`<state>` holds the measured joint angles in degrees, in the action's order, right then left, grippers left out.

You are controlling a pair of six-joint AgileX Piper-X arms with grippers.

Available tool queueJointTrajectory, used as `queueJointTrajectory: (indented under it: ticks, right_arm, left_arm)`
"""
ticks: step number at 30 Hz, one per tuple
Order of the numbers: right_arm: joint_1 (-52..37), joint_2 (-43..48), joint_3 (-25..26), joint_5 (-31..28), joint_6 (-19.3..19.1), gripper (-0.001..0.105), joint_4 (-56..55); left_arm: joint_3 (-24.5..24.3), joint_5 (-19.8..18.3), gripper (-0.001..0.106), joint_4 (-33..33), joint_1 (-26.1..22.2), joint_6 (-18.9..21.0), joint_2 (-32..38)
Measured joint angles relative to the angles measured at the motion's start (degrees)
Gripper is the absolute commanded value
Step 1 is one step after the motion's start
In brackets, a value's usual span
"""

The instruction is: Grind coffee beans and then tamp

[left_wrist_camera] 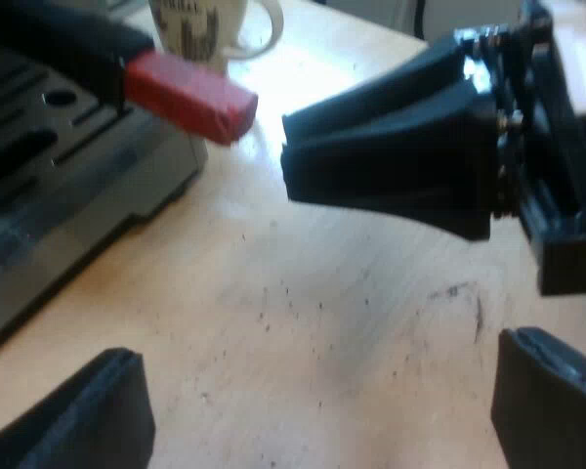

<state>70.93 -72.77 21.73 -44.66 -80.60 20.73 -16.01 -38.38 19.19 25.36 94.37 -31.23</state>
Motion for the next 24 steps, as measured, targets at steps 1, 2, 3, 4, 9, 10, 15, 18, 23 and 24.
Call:
queueJointTrajectory:
  ticks: [1, 2, 3, 4, 9, 10, 15, 18, 23, 24]
  right_arm:
    - [0.0, -0.17, 0.0, 0.0, 0.0, 0.028, 0.02]
    - [-0.37, -0.46, 0.0, 0.0, 0.0, 0.028, -0.02]
    - [-0.62, -0.83, 0.23, 0.0, 0.0, 0.028, -0.02]
    - [-0.95, -0.92, 0.33, 0.0, 0.0, 0.028, -0.02]
    - [-3.62, -0.98, 1.09, 0.0, -0.19, 0.028, 0.16]
    - [-3.93, -0.98, 1.06, 0.23, -0.59, 0.028, 0.13]
    - [-4.23, -0.98, 1.06, 0.77, -1.42, 0.028, 0.44]
    - [-4.23, -0.98, 1.06, 0.59, -1.62, 0.028, 0.72]
    - [-4.23, -1.15, 1.06, -2.86, -4.31, 0.028, 1.97]
    - [-4.23, -1.15, 1.06, -3.03, -4.31, 0.028, 1.94]
  left_arm:
    - [0.24, 0.0, 0.073, -0.39, 0.0, 0.0, -0.29]
    - [0.48, 0.0, 0.073, -1.39, 0.0, 0.0, -0.81]
    - [0.61, 0.0, 0.073, -2.6, 0.0, 0.0, -1.28]
    - [0.6, 0.0, 0.073, -3.04, 0.0, 0.0, -1.4]
    - [0.6, -0.11, 0.071, -6.7, 0.0, 0.0, -2.75]
    - [0.6, -0.11, 0.071, -6.82, 0.0, 0.0, -2.93]
    - [0.6, -0.11, 0.071, -6.89, 0.0, 0.0, -3.48]
    - [0.6, -0.11, 0.071, -6.89, 0.0, 0.0, -3.48]
    - [0.6, -0.11, 0.071, -6.89, 0.0, 0.0, -3.48]
    - [0.6, -0.11, 0.071, -6.89, 0.0, 0.0, -3.48]
